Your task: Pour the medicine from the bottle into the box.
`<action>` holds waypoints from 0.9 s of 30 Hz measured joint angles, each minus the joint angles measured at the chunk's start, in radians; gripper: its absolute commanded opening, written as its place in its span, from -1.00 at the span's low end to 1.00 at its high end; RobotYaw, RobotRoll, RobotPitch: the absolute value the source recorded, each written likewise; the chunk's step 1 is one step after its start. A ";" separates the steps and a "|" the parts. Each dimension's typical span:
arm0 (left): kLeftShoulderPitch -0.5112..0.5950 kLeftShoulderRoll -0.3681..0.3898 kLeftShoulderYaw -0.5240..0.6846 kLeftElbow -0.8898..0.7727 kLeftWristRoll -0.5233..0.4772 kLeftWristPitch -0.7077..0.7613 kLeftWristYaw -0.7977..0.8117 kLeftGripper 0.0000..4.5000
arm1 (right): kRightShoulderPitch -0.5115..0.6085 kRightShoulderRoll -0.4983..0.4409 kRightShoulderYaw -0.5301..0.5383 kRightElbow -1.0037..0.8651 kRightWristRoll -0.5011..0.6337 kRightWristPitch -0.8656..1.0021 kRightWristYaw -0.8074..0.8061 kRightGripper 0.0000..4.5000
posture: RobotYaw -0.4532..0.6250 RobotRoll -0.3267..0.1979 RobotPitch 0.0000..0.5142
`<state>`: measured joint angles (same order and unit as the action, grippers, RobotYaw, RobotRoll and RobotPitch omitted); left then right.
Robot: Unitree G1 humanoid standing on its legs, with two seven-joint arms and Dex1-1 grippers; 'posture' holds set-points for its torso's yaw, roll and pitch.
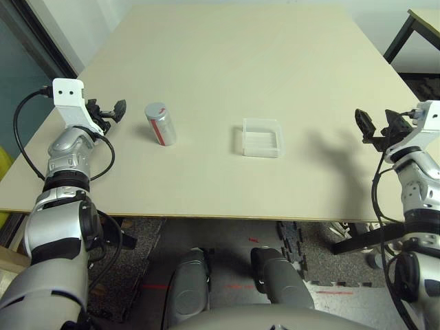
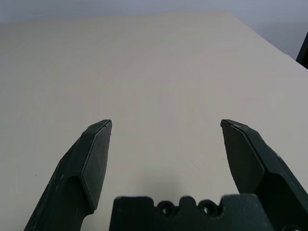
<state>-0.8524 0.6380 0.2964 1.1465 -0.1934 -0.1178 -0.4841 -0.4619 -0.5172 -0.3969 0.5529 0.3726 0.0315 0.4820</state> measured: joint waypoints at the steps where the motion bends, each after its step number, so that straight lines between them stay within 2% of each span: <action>1: 0.000 0.000 0.000 0.000 0.000 0.000 0.000 0.97 | -0.002 0.000 0.000 0.001 0.000 -0.001 0.000 1.00 | -0.39 0.25 -0.50; 10: 0.001 0.001 0.006 -0.038 -0.005 0.011 -0.001 0.97 | -0.033 0.014 0.011 0.013 -0.001 -0.018 0.003 1.00 | -0.34 0.25 -0.53; 15: 0.002 0.001 0.030 -0.049 -0.030 0.078 -0.001 0.97 | -0.044 0.013 0.016 0.037 0.000 -0.024 0.040 1.00 | -0.34 0.25 -0.53; 20: 0.021 0.000 0.042 -0.137 -0.074 0.155 -0.068 0.97 | -0.041 0.014 0.040 -0.008 0.032 -0.004 0.167 1.00 | -0.33 0.25 -0.55; 27: 0.132 0.003 0.049 -0.271 -0.094 0.185 -0.119 0.97 | -0.008 0.017 0.102 -0.153 0.111 0.098 0.381 1.00 | -0.30 0.25 -0.54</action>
<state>-0.7205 0.6410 0.3451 0.8754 -0.2871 0.0671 -0.6036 -0.4696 -0.5007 -0.2945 0.3998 0.4836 0.1294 0.8630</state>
